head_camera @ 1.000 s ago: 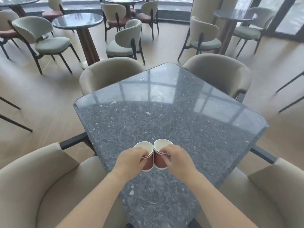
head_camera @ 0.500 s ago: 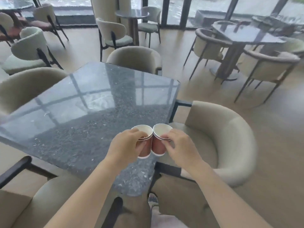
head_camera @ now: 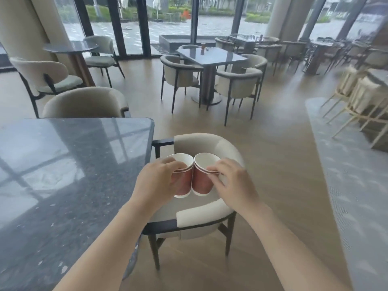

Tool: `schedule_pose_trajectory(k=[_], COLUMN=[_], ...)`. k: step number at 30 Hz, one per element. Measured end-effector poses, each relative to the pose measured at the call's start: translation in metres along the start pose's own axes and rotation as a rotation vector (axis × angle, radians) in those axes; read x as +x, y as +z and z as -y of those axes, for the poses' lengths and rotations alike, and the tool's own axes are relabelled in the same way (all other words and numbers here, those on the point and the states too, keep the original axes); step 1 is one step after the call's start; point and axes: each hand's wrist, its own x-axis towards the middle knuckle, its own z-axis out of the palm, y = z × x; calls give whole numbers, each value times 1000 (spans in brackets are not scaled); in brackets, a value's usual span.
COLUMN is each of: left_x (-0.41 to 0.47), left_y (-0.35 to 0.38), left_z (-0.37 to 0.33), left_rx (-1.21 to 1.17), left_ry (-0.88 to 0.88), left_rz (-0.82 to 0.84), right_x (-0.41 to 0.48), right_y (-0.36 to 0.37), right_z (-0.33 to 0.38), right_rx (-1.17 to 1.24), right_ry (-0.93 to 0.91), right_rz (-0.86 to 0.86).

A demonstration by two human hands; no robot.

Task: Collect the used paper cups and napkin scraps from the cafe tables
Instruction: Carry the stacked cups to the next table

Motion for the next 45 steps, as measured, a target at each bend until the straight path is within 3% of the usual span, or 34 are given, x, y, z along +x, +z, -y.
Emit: schedule_pose_trajectory(k=[8,18,26,31,36,45], left_x=[51,118,152,182,230,383], left_y=[50,166,265,308,348,409], left_z=[-88,-239,-331,-335,-308,-232], left_rx=[-93,-230,-350,-376,-352,-339], left_ry=[128,267,282,306,258,105], left_rz=[27,88,255,353,348,299], right_x=[-7,-52,-97,-94,-52,122], right_y=[-83,-199,-270,-265,-242,-196], right_z=[-68,-217,-316,-364,-411,-520], right_rx=[-39,-102,-200,-199,-175,-164], right_ry=[39,153,327,396,408,318], right_rz=[-80,-185,-262,-264,-218,14])
